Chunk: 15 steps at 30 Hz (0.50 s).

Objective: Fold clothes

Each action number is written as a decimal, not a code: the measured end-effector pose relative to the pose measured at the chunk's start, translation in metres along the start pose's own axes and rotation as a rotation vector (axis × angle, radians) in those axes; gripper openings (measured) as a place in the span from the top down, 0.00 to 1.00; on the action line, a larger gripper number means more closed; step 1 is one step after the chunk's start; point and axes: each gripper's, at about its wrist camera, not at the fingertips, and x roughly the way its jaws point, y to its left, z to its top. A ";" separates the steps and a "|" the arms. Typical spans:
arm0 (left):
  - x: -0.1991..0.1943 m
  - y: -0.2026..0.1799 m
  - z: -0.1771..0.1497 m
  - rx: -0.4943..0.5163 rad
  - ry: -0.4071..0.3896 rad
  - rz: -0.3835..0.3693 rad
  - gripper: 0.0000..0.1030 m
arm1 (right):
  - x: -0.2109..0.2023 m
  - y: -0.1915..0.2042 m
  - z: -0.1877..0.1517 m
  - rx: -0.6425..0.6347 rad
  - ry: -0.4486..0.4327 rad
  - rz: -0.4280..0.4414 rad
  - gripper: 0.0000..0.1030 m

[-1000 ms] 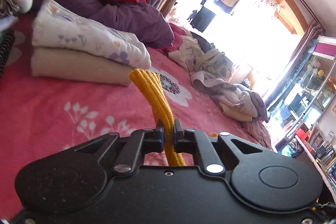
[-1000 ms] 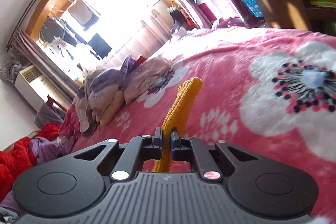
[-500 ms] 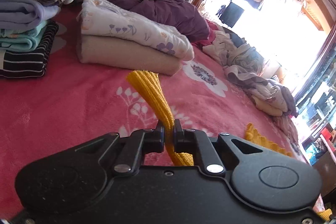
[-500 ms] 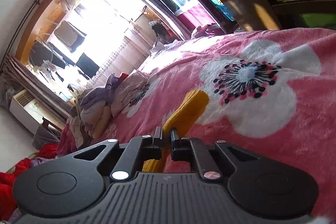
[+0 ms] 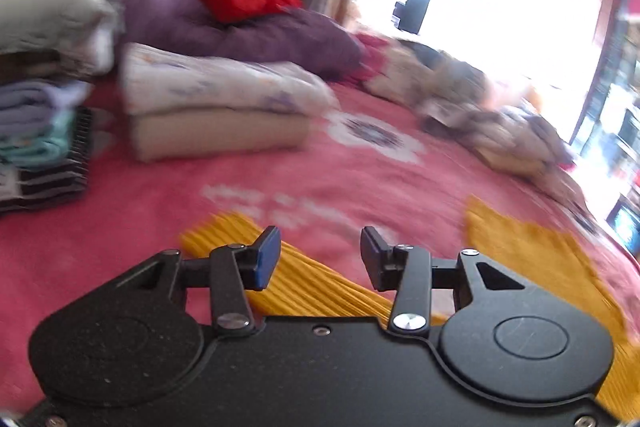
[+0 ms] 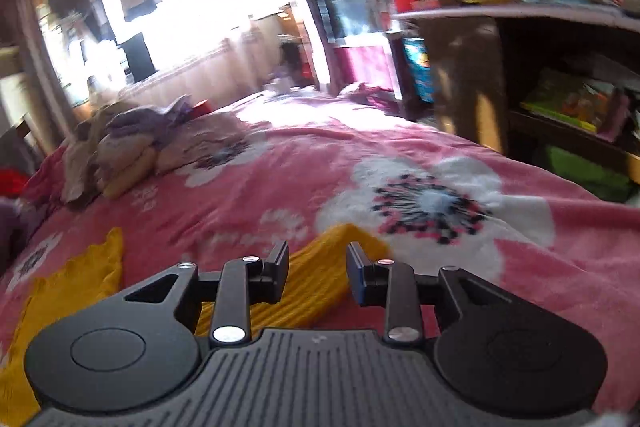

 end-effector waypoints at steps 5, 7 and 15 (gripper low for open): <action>0.001 -0.061 -0.032 0.227 0.089 -0.163 0.47 | -0.004 0.103 -0.036 -0.321 0.105 0.284 0.64; 0.014 -0.071 -0.049 0.306 0.194 -0.153 0.38 | -0.003 0.127 -0.056 -0.419 0.148 0.346 0.57; -0.005 -0.056 -0.049 0.292 0.101 -0.030 0.44 | -0.013 0.106 -0.071 -0.423 0.152 0.221 0.51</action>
